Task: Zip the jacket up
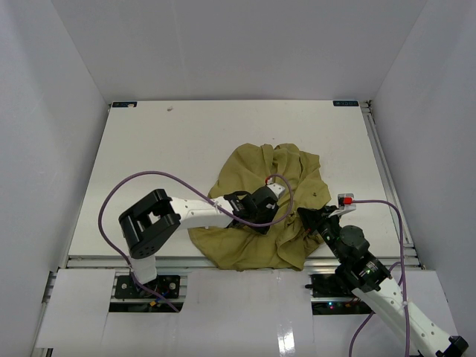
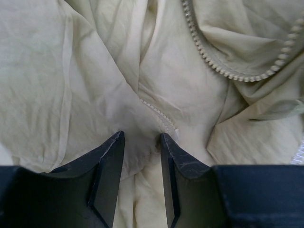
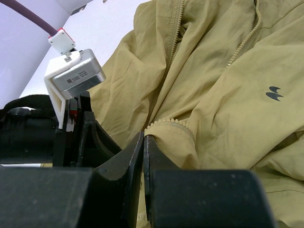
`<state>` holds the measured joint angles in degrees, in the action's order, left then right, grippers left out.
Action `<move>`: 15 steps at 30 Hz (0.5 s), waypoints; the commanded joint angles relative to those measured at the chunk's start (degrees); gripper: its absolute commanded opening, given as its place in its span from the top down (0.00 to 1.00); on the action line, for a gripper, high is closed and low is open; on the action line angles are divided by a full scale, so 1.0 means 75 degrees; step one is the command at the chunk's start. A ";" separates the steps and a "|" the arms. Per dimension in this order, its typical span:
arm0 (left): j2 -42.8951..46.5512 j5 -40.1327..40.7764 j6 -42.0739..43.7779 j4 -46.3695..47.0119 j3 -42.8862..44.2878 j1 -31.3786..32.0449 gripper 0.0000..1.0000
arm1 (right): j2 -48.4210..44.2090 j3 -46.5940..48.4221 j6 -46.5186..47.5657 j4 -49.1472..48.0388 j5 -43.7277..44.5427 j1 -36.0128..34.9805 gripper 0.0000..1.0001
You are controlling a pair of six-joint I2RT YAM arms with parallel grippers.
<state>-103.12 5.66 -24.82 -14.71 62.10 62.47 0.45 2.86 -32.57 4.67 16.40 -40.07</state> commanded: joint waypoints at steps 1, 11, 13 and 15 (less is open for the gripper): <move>-0.0008 0.0194 -0.0085 -0.0148 0.0372 0.0058 0.53 | -0.1165 0.0287 0.0109 -0.0071 0.0098 0.0035 0.92; 0.0088 0.0221 -0.0201 -0.0213 0.0423 0.0100 0.53 | -0.1161 0.0272 0.0151 -0.0083 0.0090 0.0035 0.92; 0.0012 0.0244 -0.0233 -0.0311 0.0488 0.0109 0.53 | -0.1161 0.0264 0.0159 -0.0083 0.0098 0.0035 0.92; -0.0081 0.0288 -0.0290 -0.0371 0.0532 0.0109 0.53 | -0.1162 0.0276 0.0172 -0.0083 0.0098 0.0034 0.92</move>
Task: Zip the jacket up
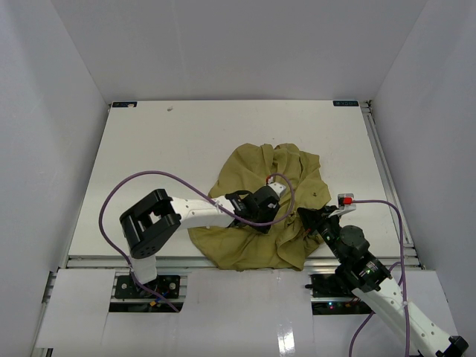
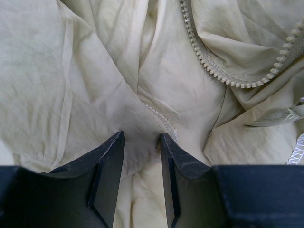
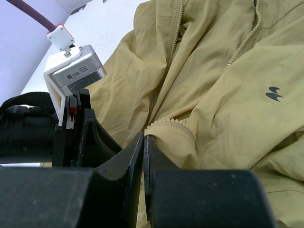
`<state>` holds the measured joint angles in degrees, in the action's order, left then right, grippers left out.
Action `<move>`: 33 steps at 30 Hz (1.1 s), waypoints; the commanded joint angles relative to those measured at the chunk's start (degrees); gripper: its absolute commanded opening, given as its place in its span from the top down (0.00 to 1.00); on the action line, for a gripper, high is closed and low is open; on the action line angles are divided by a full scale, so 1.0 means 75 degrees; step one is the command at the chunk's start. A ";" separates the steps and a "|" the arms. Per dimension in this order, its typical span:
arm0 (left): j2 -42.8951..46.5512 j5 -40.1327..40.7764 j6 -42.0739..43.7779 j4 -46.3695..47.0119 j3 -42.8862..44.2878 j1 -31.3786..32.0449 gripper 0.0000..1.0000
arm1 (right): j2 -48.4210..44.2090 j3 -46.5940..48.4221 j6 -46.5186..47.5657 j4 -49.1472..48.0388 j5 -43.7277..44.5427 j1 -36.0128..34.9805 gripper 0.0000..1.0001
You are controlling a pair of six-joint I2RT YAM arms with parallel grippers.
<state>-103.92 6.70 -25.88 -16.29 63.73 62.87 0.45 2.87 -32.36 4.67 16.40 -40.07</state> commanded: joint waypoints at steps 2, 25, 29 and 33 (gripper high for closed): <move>-0.0017 0.0161 -0.0225 -0.0182 0.0331 0.0055 0.53 | -0.1173 0.0294 0.0176 -0.0072 0.0093 0.0028 0.92; -0.0242 0.0407 -0.0476 -0.0512 0.0561 0.0090 0.75 | -0.1161 0.0332 0.0283 -0.0072 0.0098 0.0023 0.92; -0.0164 0.0458 -0.0515 -0.0497 0.0518 0.0090 0.89 | -0.1169 0.0316 0.0267 -0.0072 0.0102 0.0031 0.92; 0.0019 0.0571 -0.0558 -0.0430 0.0455 0.0078 1.00 | -0.1161 0.0308 0.0260 -0.0072 0.0122 0.0023 0.92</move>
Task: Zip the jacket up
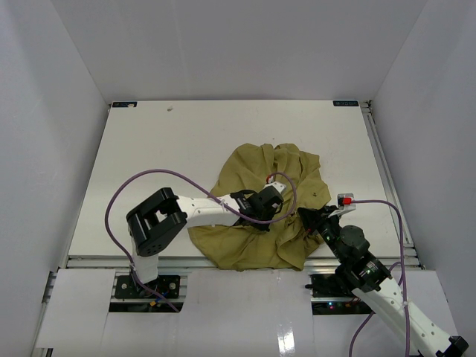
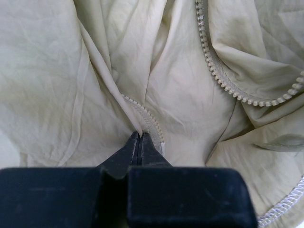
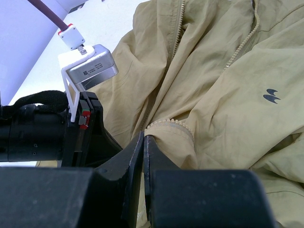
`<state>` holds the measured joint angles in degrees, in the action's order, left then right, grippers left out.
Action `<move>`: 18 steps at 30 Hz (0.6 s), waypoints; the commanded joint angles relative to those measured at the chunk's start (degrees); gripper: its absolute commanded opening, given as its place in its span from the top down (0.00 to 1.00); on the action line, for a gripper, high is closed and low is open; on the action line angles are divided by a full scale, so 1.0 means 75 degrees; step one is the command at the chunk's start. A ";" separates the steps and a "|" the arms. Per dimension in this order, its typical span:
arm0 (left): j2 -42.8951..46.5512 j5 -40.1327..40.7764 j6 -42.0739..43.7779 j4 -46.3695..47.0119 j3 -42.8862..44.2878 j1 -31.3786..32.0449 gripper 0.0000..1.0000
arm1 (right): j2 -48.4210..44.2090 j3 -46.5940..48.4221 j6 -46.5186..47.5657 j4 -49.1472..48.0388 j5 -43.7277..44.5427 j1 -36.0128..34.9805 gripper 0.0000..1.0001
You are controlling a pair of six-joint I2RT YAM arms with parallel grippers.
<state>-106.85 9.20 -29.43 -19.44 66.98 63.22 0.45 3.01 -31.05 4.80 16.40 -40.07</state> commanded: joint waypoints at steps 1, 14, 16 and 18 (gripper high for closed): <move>0.0538 0.0246 -0.0091 0.0005 0.0001 0.0031 1.00 | -0.1139 0.0291 0.0100 -0.0089 0.0136 0.0023 0.92; 0.1407 0.0172 0.0022 0.0038 -0.0359 -0.0117 1.00 | -0.0905 0.0248 0.0144 -0.0249 0.0065 0.0035 0.92; 0.1509 0.0140 0.0068 0.0080 -0.0406 -0.0121 1.00 | -0.0838 0.0240 0.0181 -0.0319 0.0004 0.0035 0.92; 0.1613 0.0053 0.0192 0.0240 -0.0501 -0.0121 1.00 | -0.0763 0.0225 0.0247 -0.0443 -0.0128 0.0035 0.92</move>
<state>-99.05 10.00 -29.30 -19.09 64.75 62.70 0.45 3.01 -30.84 4.74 16.33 -40.07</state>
